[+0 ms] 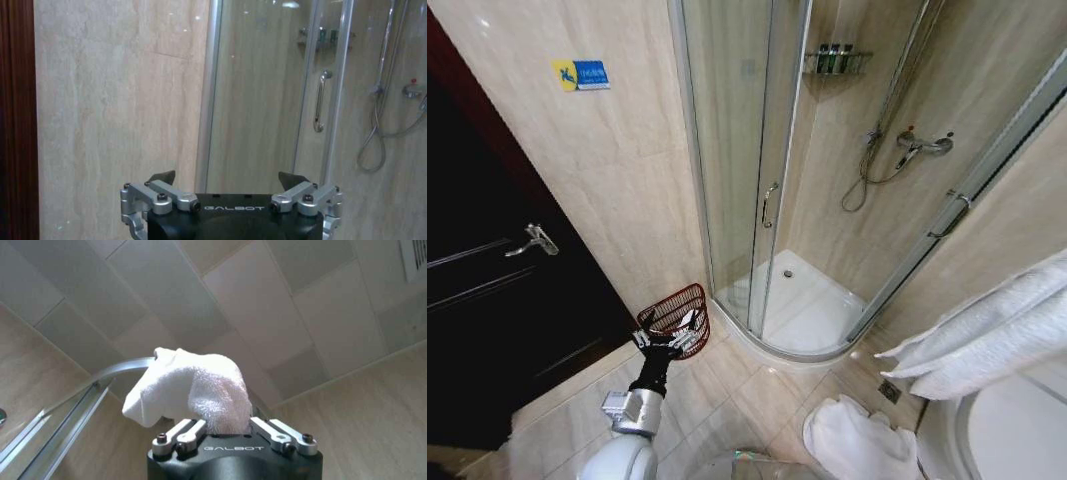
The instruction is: Discard the used towel into the hamper.
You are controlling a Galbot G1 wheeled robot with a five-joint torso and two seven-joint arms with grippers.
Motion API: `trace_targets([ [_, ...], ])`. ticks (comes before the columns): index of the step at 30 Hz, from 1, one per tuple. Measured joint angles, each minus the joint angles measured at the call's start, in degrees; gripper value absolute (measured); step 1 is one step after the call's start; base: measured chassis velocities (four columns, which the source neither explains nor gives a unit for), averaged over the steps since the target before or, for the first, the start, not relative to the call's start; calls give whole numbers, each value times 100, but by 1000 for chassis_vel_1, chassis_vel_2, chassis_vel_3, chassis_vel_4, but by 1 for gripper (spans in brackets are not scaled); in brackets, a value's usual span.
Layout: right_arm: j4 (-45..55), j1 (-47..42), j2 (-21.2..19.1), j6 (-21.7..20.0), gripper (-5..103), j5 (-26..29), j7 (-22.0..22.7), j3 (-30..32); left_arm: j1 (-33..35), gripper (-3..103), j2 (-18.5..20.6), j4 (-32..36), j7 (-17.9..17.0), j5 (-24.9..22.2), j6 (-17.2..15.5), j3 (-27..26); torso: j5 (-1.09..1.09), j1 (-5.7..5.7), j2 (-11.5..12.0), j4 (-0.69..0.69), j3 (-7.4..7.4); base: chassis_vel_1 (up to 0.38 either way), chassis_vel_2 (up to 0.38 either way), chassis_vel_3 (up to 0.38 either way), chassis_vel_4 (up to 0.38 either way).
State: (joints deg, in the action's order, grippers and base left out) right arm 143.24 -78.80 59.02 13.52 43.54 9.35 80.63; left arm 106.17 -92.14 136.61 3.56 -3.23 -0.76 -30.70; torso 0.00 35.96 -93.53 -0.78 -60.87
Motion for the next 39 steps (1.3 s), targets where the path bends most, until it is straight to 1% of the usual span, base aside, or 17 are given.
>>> trace_targets([
  [12, 0, 41, -67, -15, 13, 39, 19, -10, 0, 100, 0, 0, 0, 0, 0, 0, 1, -5, 18, -1, 8, 9, -13, -23, 31],
  [19, 0, 63, -73, -20, 13, 32, 25, -43, 0, 100, 1, 0, 0, 0, 0, 0, 0, -14, 33, 2, 18, 93, -99, -178, 164],
  [23, 0, 53, -66, 5, 13, 16, 19, -48, 1, 100, 1, 0, 0, 0, 0, 0, -4, -19, 40, -2, 22, 226, -174, -212, 185],
  [24, 0, 46, -61, 19, 13, 15, 16, -48, 1, 100, 0, 0, 0, 0, 0, 0, 2, -23, 41, -1, 24, 229, -185, -214, 193],
  [26, 1, 41, -61, 66, 13, 16, 9, -58, 1, 100, 1, 0, 0, 0, 0, 0, -2, -26, 42, -1, 27, 208, -200, -214, 190],
  [28, 1, 41, -61, 129, 13, 18, -8, -80, 1, 100, 0, 0, 0, 0, 0, 0, 4, -27, 46, 1, 27, 168, -196, -174, 182],
  [31, 1, 43, -53, 149, 13, 8, -25, -95, 2, 100, 0, 0, 0, 0, 0, 0, 0, -31, 47, 2, 31, 92, -157, -129, 138],
  [35, 0, 35, -13, 292, 13, -105, -110, -164, 1, 100, 0, 0, 0, 0, 0, 0, 1, -29, 55, 0, 30, 15, -36, -26, 40],
  [38, 0, -100, 197, 648, 13, -317, -343, -318, 0, 100, 0, 0, 0, 0, 0, 0, -3, -23, 62, -1, 29, -28, 38, 34, -28],
  [39, -3, -187, 296, 824, 13, -400, -436, -376, 0, 100, 0, 0, 0, 0, 0, 0, 3, -22, 62, -1, 29, -39, 64, 57, -59],
])
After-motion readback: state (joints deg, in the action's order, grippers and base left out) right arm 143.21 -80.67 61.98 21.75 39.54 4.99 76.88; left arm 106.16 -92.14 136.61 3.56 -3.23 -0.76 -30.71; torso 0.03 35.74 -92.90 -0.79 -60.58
